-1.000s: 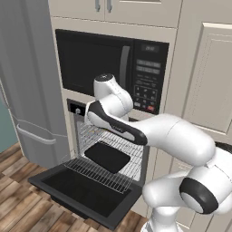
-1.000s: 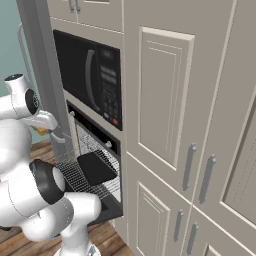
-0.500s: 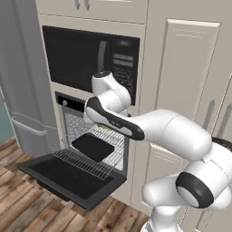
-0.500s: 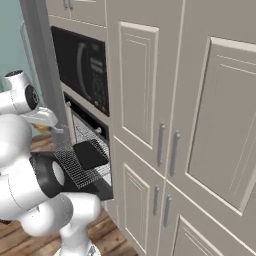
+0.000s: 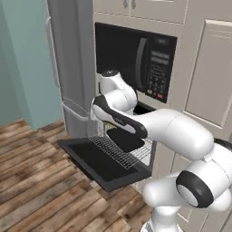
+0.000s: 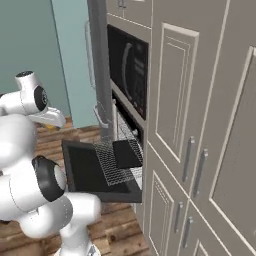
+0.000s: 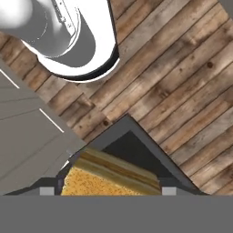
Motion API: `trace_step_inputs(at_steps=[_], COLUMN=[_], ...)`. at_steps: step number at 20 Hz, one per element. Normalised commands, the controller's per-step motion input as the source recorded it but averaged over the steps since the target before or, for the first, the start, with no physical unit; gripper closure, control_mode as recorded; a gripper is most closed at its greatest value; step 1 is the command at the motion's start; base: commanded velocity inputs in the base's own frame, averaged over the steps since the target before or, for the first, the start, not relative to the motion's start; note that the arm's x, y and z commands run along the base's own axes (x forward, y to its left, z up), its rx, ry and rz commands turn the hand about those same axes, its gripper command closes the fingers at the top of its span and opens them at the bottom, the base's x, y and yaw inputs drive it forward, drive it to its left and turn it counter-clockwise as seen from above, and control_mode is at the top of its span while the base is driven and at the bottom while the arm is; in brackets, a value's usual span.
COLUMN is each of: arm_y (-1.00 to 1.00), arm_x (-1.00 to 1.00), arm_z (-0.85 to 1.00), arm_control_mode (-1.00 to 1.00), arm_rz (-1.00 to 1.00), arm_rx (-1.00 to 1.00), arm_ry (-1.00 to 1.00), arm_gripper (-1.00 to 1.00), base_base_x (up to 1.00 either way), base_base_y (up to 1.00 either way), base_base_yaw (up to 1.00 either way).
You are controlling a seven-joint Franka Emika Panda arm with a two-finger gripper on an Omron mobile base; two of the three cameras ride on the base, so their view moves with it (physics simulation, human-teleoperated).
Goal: Take the baked cake out of the oven and place it on the plate for cooling. Then close the oven door.
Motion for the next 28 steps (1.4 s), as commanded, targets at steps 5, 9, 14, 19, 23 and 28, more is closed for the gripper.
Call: trace_step_inputs(at_steps=[5, 9, 14, 19, 23, 28], arm_y=[0.0, 0.0, 0.0, 0.0, 0.0, 0.0], arm_x=[0.0, 0.0, 0.0, 0.0, 0.0, 0.0], arm_z=[0.0, 0.0, 0.0, 0.0, 0.0, 0.0], arm_control_mode=[1.0, 1.0, 1.0, 1.0, 1.0, 1.0], arm_rz=[0.0, 0.0, 0.0, 0.0, 0.0, 0.0], arm_rx=[0.0, 0.0, 0.0, 0.0, 0.0, 0.0], arm_ry=[0.0, 0.0, 0.0, 0.0, 0.0, 0.0], arm_gripper=[1.0, 1.0, 1.0, 1.0, 1.0, 1.0], base_base_x=[-0.44, -0.47, -0.33, -0.02, 0.11, 0.16], base_base_y=[0.01, 0.13, 0.21, 0.35, 0.42, 0.35], base_base_yaw=[0.63, 0.65, 0.64, 0.63, 0.61, 0.58])
